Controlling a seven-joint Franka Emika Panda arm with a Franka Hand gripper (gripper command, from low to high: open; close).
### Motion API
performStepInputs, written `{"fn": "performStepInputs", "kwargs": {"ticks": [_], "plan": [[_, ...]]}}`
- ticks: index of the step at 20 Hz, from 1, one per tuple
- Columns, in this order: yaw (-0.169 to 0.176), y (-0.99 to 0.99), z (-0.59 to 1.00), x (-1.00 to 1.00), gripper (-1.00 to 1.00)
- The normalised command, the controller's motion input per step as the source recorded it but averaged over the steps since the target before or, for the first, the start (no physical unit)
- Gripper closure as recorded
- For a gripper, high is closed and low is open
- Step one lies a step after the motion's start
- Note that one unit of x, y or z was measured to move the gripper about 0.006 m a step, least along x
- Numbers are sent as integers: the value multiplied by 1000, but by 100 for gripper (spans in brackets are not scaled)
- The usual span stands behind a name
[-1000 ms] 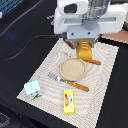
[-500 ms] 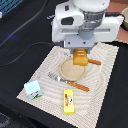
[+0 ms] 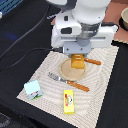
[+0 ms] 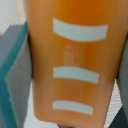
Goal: Interact with the objects in diverse but meaningful ways.
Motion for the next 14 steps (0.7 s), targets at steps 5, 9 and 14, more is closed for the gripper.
{"fn": "performStepInputs", "kwargs": {"ticks": [5, 9, 14], "plan": [[0, -69, -407, -320, 100], [2, -11, -254, -248, 100], [5, 0, -142, -230, 100]]}}
